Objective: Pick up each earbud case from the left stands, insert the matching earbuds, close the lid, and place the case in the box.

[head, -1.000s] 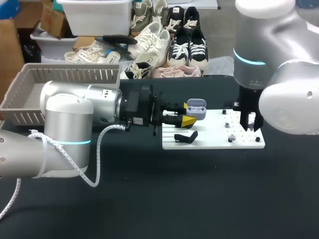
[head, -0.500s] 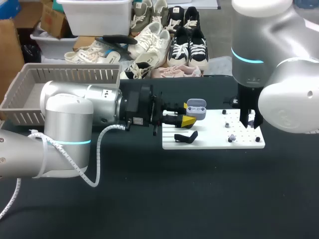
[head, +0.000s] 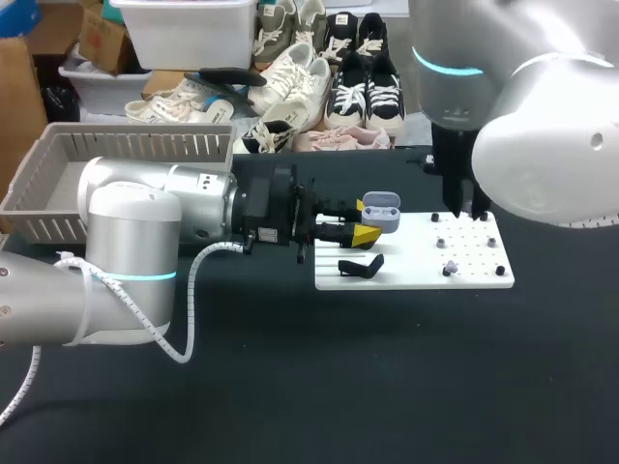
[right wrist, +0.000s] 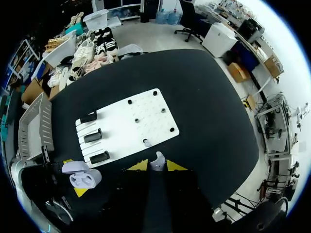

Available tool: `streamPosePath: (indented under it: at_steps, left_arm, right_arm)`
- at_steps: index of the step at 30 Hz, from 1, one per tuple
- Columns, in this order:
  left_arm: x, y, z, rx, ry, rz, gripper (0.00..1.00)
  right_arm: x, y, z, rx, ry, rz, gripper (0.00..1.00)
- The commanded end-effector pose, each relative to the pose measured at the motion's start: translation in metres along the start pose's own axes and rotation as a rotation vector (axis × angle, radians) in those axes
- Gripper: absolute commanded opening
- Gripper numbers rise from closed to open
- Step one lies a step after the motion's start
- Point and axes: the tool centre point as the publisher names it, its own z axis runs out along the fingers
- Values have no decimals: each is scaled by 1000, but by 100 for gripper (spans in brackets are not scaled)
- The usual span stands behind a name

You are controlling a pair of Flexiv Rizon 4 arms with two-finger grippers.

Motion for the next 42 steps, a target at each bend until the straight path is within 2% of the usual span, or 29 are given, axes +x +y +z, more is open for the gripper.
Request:
streamPosePath:
  at_steps: [1,7,15,21,27,42]
  left_arm:
    - [0,0,0,-2,-1,1,0]
    - [0,0,0,-2,-1,1,0]
    - [0,0,0,-2,-1,1,0]
    - [0,0,0,-2,-1,1,0]
    - [0,0,0,-2,-1,1,0]
    - [0,0,0,-2,-1,1,0]
  right_arm:
    - [10,15,-32,17,-7,7,0]
    - [23,38,-55,14,-12,5,0]
    - [36,73,-57,6,15,-23,0]
    - [38,92,-53,3,6,-42,0]
    - [39,96,-46,25,3,-21,0]
    - [41,94,-46,15,9,-4,0]
